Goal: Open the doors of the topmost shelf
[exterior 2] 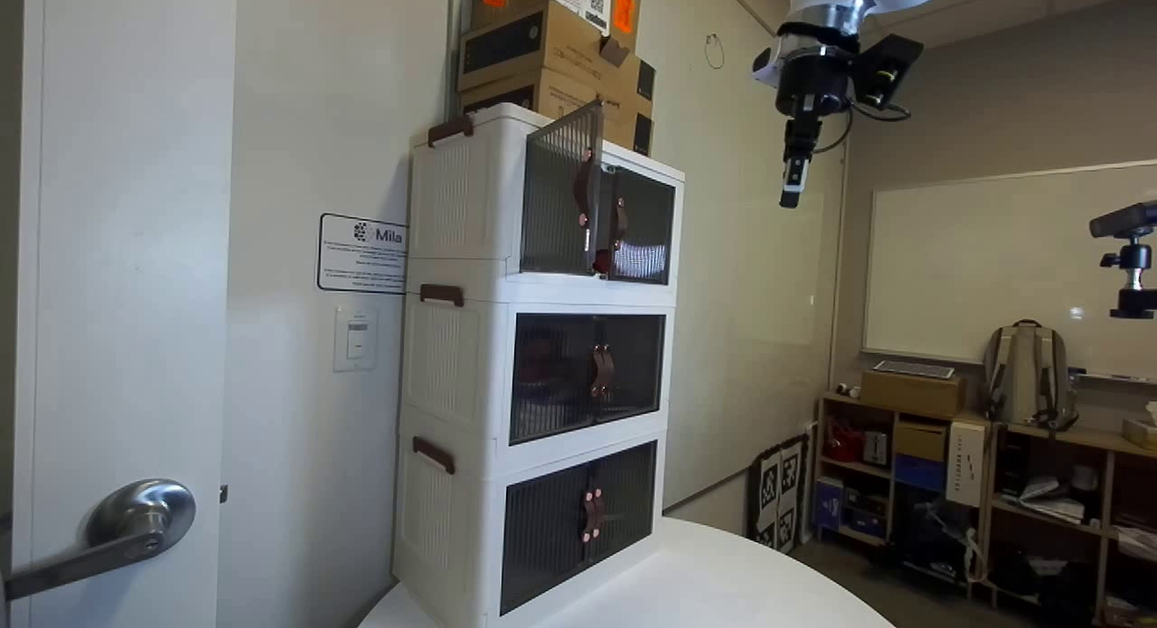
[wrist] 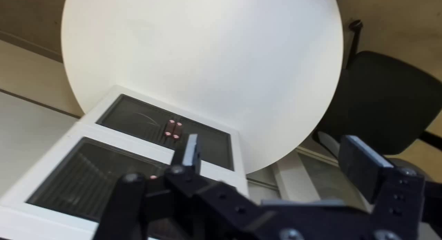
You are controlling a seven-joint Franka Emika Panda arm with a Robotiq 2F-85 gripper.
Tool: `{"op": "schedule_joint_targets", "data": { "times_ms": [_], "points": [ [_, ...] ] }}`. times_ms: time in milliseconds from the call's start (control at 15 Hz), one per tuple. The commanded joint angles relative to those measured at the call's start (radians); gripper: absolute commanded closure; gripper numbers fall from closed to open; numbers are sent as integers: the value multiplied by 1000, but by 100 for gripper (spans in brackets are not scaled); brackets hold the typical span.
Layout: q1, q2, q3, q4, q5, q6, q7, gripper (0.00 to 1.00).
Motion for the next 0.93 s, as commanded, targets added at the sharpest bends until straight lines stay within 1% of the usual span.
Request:
{"op": "schedule_joint_targets", "data": {
  "times_ms": [0,133,267,400,600,800,867],
  "points": [
    [-36,72,-34,57,-20,106,117,0],
    [-50,134,-37,97,-19,208,185,0],
    [-49,215,-30,161,-19,295,213,0],
    [-42,296,-20,235,-6,358,225,0],
    [-38,407,5,364,58,404,182,0],
    [-61,500,36,495,144,394,90,0],
    [-75,528,47,540,188,380,41,0]
  ]
}}
